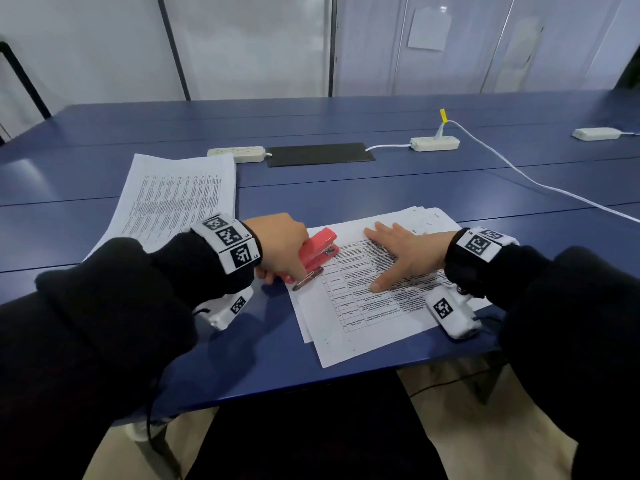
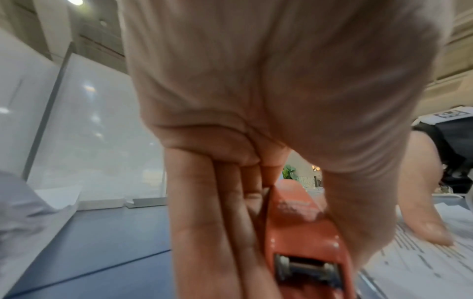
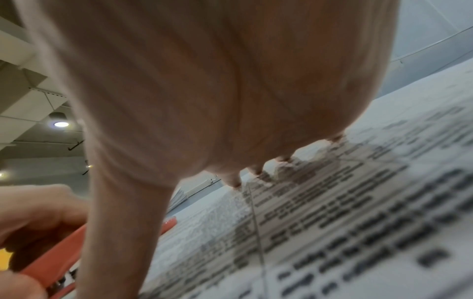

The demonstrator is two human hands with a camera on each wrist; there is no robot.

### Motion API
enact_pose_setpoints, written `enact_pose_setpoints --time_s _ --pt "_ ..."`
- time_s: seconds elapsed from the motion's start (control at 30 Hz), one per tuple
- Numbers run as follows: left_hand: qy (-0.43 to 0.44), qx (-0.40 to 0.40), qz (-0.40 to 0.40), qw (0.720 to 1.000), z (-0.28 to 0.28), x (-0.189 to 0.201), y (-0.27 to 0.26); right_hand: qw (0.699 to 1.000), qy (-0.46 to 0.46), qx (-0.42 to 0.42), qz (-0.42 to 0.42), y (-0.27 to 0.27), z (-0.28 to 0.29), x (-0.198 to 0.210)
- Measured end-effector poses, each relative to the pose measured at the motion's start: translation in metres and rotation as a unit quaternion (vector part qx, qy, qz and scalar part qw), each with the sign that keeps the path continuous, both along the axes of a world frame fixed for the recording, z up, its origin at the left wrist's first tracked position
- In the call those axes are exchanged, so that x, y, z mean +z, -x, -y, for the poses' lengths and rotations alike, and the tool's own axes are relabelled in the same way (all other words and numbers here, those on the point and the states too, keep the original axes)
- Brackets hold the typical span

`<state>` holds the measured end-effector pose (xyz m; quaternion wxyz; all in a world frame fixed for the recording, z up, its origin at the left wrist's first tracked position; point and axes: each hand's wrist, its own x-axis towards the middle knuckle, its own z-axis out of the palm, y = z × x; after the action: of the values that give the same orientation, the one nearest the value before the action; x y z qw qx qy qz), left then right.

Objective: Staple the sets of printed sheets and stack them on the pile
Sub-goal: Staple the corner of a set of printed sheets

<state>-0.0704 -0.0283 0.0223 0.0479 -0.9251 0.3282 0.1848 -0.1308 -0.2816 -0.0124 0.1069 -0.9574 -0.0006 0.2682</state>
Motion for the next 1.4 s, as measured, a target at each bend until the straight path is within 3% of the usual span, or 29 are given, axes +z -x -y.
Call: enact_pose_setpoints --time_s 0.8,0.87,0.93,1.0,1.07,1.17,1.3,1.4 --pt "0.027 -0.026 -0.009 0.999 -0.030 0.000 0.004 1.000 -0.007 0.011 0.010 -0.003 0.004 -0.004" --pt "0.049 -0.024 -0.001 0.998 -0.031 0.006 0.001 0.998 -0.049 -0.004 0.046 -0.003 0.004 -0.004" --pt "0.081 -0.036 0.047 0.995 -0.031 0.013 -0.004 0.969 -0.190 -0.078 0.138 -0.006 -0.004 0.001" --pt "0.134 -0.049 0.082 0.986 -0.027 0.020 -0.011 0.891 -0.364 -0.171 0.209 -0.016 -0.017 0.007" --pt "0.192 -0.053 0.083 0.976 -0.021 0.023 -0.017 0.829 -0.494 -0.220 0.141 -0.026 -0.033 0.015" --pt "0.274 -0.032 0.066 0.959 -0.015 0.022 -0.027 0.822 -0.537 -0.187 0.035 -0.030 -0.057 0.008" --pt "0.386 0.057 0.020 0.921 -0.012 0.007 -0.036 0.773 -0.589 -0.224 0.070 -0.033 -0.065 -0.012" --pt "0.459 0.154 -0.157 0.861 -0.007 -0.015 -0.032 0.737 -0.634 -0.227 0.057 -0.036 -0.061 -0.015"
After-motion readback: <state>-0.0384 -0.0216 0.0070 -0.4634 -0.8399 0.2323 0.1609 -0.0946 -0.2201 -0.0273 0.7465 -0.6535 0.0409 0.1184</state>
